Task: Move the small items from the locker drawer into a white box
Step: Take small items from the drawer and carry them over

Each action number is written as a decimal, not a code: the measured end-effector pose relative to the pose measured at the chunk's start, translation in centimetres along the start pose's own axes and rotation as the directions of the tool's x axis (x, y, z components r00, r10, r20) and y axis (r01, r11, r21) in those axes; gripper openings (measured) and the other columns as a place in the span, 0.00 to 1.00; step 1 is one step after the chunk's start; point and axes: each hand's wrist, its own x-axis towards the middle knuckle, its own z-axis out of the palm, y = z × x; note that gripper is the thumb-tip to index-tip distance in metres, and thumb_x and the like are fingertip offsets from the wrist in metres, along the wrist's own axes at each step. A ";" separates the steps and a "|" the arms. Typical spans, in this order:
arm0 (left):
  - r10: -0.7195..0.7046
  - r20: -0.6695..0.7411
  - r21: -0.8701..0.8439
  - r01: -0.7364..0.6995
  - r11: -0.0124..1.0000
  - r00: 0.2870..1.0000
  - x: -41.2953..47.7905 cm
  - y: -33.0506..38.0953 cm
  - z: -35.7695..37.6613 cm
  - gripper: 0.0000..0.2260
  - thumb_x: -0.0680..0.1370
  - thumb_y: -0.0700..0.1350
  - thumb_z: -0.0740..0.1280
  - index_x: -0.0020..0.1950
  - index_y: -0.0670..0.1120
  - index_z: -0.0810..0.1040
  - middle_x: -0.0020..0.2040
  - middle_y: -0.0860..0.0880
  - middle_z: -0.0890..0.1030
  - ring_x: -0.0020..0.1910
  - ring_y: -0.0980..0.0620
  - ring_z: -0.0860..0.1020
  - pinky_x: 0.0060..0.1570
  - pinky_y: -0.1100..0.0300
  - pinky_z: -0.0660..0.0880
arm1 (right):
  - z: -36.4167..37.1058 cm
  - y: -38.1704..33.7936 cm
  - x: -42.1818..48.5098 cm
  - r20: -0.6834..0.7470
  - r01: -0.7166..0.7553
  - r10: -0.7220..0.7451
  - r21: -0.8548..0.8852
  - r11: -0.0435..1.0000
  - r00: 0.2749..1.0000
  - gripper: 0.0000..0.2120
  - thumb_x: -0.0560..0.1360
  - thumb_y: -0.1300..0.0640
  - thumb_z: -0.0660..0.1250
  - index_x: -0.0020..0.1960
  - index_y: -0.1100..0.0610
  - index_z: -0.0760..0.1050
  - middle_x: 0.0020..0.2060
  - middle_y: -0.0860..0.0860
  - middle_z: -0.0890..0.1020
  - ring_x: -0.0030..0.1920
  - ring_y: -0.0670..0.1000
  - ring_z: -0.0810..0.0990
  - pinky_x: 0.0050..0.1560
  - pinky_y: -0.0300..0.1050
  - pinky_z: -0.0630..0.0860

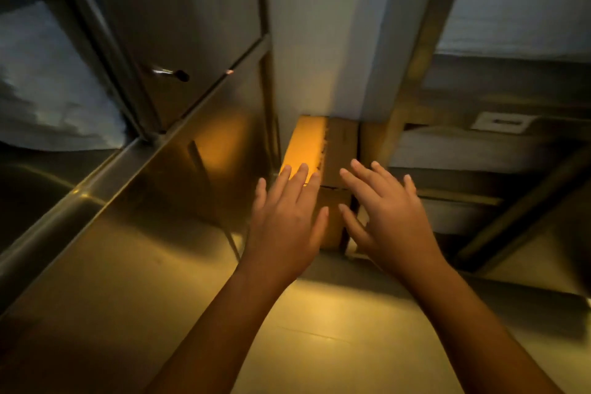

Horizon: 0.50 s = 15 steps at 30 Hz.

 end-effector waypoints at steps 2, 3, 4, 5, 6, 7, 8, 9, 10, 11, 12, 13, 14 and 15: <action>0.070 0.012 -0.021 -0.070 0.997 0.997 0.5 3.0 1.3 0.20 0.76 0.46 0.65 0.67 0.41 0.72 0.67 0.42 0.71 0.68 0.41 0.67 0.65 0.40 0.58 | -1.4 2.6 -2.0 -0.024 -0.064 0.064 -0.025 0.998 0.998 0.23 0.73 0.53 0.68 0.67 0.55 0.70 0.67 0.55 0.71 0.68 0.58 0.67 0.64 0.65 0.60; 0.103 0.024 -0.034 -0.102 0.994 0.994 0.8 4.5 1.9 0.20 0.76 0.46 0.65 0.67 0.41 0.71 0.68 0.42 0.71 0.69 0.42 0.66 0.66 0.40 0.58 | -2.1 3.9 -3.0 -0.039 -0.098 0.096 -0.037 0.995 0.995 0.23 0.73 0.54 0.68 0.67 0.56 0.70 0.67 0.55 0.71 0.68 0.58 0.67 0.64 0.65 0.60; 0.134 0.035 -0.050 -0.132 0.990 0.990 1.0 6.0 2.5 0.20 0.76 0.46 0.65 0.67 0.42 0.71 0.68 0.42 0.71 0.69 0.42 0.66 0.66 0.41 0.57 | -2.8 5.0 -4.0 -0.052 -0.136 0.133 -0.049 0.990 0.990 0.23 0.73 0.54 0.68 0.67 0.56 0.70 0.66 0.55 0.72 0.68 0.59 0.67 0.64 0.65 0.60; 0.165 0.041 -0.068 -0.162 0.985 0.985 1.3 7.4 3.1 0.21 0.76 0.46 0.66 0.68 0.42 0.71 0.68 0.42 0.70 0.69 0.42 0.65 0.66 0.41 0.57 | -3.5 6.2 -5.1 -0.063 -0.175 0.171 -0.058 0.983 0.983 0.23 0.72 0.55 0.68 0.66 0.57 0.71 0.66 0.56 0.72 0.67 0.59 0.68 0.63 0.66 0.60; 0.198 0.047 -0.087 -0.193 0.977 0.979 1.5 8.9 3.8 0.21 0.76 0.46 0.66 0.68 0.42 0.71 0.68 0.42 0.71 0.69 0.42 0.66 0.66 0.42 0.57 | -4.2 7.2 -6.1 -0.074 -0.212 0.207 -0.064 0.975 0.976 0.23 0.72 0.55 0.69 0.66 0.57 0.71 0.66 0.57 0.72 0.67 0.60 0.68 0.63 0.66 0.60; 0.234 0.055 -0.106 -0.227 0.968 0.971 1.7 10.3 4.3 0.21 0.76 0.46 0.66 0.68 0.42 0.70 0.68 0.42 0.70 0.69 0.42 0.66 0.66 0.42 0.57 | -4.9 8.2 -7.0 -0.085 -0.247 0.241 -0.069 0.966 0.967 0.23 0.72 0.55 0.69 0.66 0.58 0.71 0.66 0.57 0.72 0.67 0.60 0.68 0.63 0.66 0.60; 0.269 0.066 -0.124 -0.260 0.958 0.961 1.8 11.6 4.9 0.21 0.76 0.46 0.66 0.68 0.43 0.70 0.69 0.43 0.70 0.69 0.43 0.65 0.66 0.43 0.56 | -5.6 9.1 -7.9 -0.095 -0.284 0.277 -0.075 0.956 0.956 0.23 0.72 0.55 0.69 0.66 0.58 0.70 0.66 0.57 0.72 0.67 0.60 0.67 0.63 0.66 0.60; 0.304 0.078 -0.140 -0.292 0.946 0.949 2.0 12.9 5.4 0.22 0.76 0.47 0.65 0.69 0.43 0.69 0.69 0.43 0.69 0.70 0.43 0.65 0.66 0.43 0.56 | -6.3 10.0 -8.8 -0.106 -0.322 0.314 -0.081 0.943 0.944 0.24 0.73 0.55 0.68 0.67 0.57 0.70 0.66 0.56 0.72 0.68 0.60 0.67 0.64 0.66 0.59; 0.339 0.085 -0.156 -0.324 0.933 0.937 2.2 14.1 5.9 0.22 0.76 0.47 0.65 0.69 0.43 0.69 0.69 0.43 0.69 0.70 0.43 0.65 0.66 0.43 0.56 | -6.9 10.8 -9.7 -0.119 -0.359 0.348 -0.084 0.930 0.930 0.24 0.72 0.55 0.69 0.67 0.57 0.70 0.66 0.56 0.72 0.68 0.60 0.67 0.64 0.66 0.59; 0.373 0.088 -0.174 -0.354 0.919 0.924 2.3 15.3 6.4 0.22 0.76 0.46 0.66 0.68 0.42 0.70 0.68 0.42 0.70 0.69 0.43 0.66 0.66 0.42 0.57 | -7.4 11.6 -10.5 -0.135 -0.390 0.377 -0.088 0.917 0.916 0.24 0.72 0.56 0.70 0.66 0.58 0.71 0.66 0.57 0.72 0.67 0.60 0.68 0.63 0.67 0.60; 0.405 0.090 -0.195 -0.383 0.903 0.910 2.5 16.5 6.9 0.22 0.76 0.46 0.67 0.68 0.42 0.70 0.68 0.42 0.71 0.68 0.42 0.67 0.65 0.41 0.57 | -8.0 12.4 -11.4 -0.152 -0.420 0.404 -0.092 0.903 0.902 0.24 0.71 0.56 0.70 0.66 0.58 0.71 0.65 0.57 0.73 0.67 0.61 0.68 0.63 0.67 0.60; 0.434 0.097 -0.216 -0.406 0.888 0.896 2.7 17.7 7.3 0.22 0.75 0.46 0.67 0.68 0.42 0.70 0.68 0.42 0.71 0.68 0.42 0.67 0.65 0.41 0.57 | -8.6 13.2 -12.1 -0.166 -0.450 0.432 -0.096 0.888 0.887 0.24 0.72 0.56 0.70 0.66 0.58 0.71 0.65 0.57 0.73 0.67 0.61 0.68 0.63 0.67 0.60; 0.463 0.103 -0.235 -0.431 0.871 0.880 2.9 18.9 7.8 0.22 0.75 0.46 0.67 0.67 0.41 0.70 0.68 0.41 0.71 0.68 0.42 0.67 0.65 0.41 0.57 | -9.1 13.9 -12.9 -0.171 -0.482 0.462 -0.099 0.871 0.870 0.24 0.73 0.56 0.69 0.67 0.58 0.70 0.66 0.56 0.71 0.68 0.60 0.67 0.64 0.65 0.59; 0.495 0.104 -0.252 -0.459 0.852 0.863 3.1 20.1 8.2 0.22 0.75 0.45 0.68 0.67 0.41 0.71 0.67 0.41 0.71 0.68 0.41 0.67 0.65 0.41 0.58 | -9.6 14.6 -13.6 -0.173 -0.512 0.492 -0.102 0.853 0.853 0.24 0.74 0.55 0.67 0.68 0.57 0.69 0.68 0.55 0.70 0.69 0.58 0.65 0.66 0.64 0.57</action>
